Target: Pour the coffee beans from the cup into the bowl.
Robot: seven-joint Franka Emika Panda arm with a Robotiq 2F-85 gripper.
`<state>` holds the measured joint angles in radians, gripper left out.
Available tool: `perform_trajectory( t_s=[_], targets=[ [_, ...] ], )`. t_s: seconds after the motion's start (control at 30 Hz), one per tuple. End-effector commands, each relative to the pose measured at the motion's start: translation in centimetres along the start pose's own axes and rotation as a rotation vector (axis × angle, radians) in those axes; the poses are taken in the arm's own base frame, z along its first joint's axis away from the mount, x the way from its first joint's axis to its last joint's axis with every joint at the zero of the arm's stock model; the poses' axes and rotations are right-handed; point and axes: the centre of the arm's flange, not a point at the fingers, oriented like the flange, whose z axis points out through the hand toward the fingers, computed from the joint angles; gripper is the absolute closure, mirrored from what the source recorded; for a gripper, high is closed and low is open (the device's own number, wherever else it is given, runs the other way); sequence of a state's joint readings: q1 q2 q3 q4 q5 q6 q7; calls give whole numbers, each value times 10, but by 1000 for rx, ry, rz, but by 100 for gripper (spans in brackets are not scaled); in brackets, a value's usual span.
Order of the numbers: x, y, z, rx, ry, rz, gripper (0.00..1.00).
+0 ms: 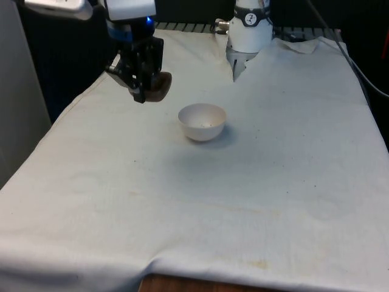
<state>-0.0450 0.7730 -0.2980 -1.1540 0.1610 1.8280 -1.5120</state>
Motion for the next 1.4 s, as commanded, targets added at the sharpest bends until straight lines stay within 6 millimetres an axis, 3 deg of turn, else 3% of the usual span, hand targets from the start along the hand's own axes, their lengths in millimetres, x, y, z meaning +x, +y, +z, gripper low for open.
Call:
perform_trajectory(
  t_s=[0.0, 0.7, 1.37],
  targets=[
    [-2, -1, -2, -21, -9, 4, 96],
    [-7, -5, 7, 8, -2, 7, 96],
    [-18, -11, 29, -17, 15, 36, 96]
  ],
)
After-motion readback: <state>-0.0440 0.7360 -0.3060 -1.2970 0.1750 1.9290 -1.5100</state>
